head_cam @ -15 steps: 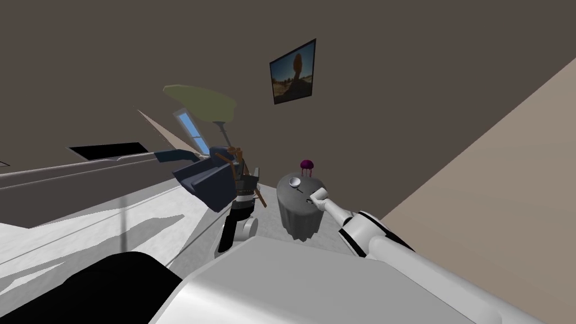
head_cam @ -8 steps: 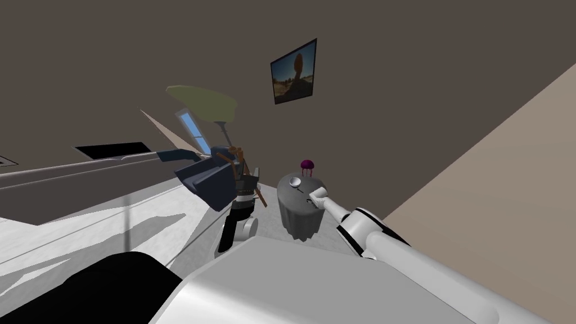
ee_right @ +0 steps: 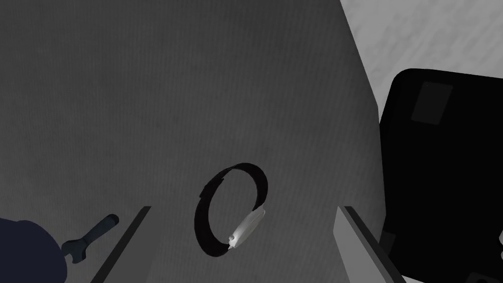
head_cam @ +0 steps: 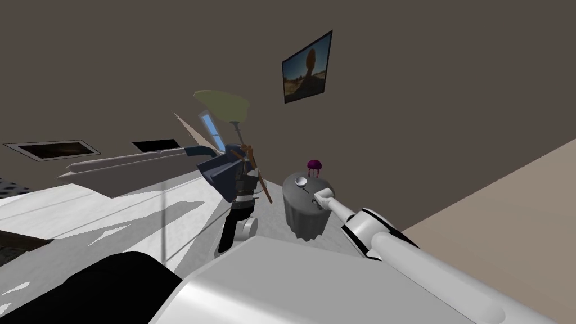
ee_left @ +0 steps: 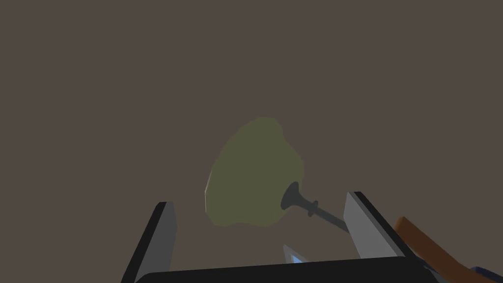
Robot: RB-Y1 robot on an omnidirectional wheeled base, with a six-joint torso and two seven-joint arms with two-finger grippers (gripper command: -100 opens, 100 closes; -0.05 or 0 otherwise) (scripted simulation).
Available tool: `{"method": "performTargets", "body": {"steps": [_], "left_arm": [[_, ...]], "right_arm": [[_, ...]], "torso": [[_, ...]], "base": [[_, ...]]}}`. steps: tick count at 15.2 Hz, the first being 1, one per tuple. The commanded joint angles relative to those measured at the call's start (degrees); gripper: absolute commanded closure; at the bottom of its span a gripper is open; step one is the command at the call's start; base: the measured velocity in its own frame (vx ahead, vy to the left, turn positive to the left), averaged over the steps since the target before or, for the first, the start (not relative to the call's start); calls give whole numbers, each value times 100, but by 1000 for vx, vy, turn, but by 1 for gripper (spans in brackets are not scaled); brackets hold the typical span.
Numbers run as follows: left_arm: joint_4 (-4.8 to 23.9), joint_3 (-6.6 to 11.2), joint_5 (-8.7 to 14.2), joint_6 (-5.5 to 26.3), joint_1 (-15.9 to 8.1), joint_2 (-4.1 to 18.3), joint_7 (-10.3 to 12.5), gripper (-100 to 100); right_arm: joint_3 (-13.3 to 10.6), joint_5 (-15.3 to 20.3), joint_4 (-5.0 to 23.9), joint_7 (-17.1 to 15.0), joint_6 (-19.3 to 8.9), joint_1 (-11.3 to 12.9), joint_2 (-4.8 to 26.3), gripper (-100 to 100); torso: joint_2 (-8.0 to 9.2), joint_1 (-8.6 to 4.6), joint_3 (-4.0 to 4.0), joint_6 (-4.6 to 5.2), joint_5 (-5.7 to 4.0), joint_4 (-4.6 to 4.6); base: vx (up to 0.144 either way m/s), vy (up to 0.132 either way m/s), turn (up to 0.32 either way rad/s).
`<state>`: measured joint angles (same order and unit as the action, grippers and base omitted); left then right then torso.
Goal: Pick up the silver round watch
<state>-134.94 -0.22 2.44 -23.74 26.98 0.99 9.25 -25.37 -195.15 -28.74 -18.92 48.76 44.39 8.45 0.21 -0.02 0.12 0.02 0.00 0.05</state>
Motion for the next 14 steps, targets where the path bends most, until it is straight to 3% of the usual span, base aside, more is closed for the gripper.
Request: {"method": "performTargets", "body": {"steps": [1, 5, 6, 9, 10, 11, 14], "left_arm": [[0, 0, 0, 0, 0, 0, 0, 0], [0, -1, 0, 0, -2, 0, 0, 0], [0, -1, 0, 0, -2, 0, 0, 0], [0, 0, 0, 0, 1, 0, 0, 0], [0, 0, 0, 0, 1, 0, 0, 0], [0, 0, 0, 0, 0, 0, 0, 0], [0, 0, 0, 0, 1, 0, 0, 0]], "right_arm": [[20, -26, 189, 19, -106, 37, 2, -100], [222, -285, 435, -44, -363, -123, 518, -100], [222, -285, 378, -44, -363, -123, 518, -100], [222, -285, 435, -44, -363, -123, 518, -100], [272, -350, 497, -60, -428, -163, 647, -100], [272, -350, 390, -60, -428, -163, 647, -100], [322, -414, 559, -75, -492, -203, 776, -100]], "torso": [[0, 0, 0, 0, 0, 0], [-1, 2, -1, -7, 0, -1], [4, 1, 2, -6, 0, 0], [-4, -2, -2, 1, -1, -1], [-10, -2, -6, 1, -1, -2], [-11, -1, -6, -2, -1, -3], [-15, -1, -9, 1, -1, -3]], "base": [[-23, -7, -22], [-45, 3, 403], [-61, 0, 314], [-21, 0, 18], [-13, 8, 196], [-20, 5, 223], [-14, 1, 88]]}}
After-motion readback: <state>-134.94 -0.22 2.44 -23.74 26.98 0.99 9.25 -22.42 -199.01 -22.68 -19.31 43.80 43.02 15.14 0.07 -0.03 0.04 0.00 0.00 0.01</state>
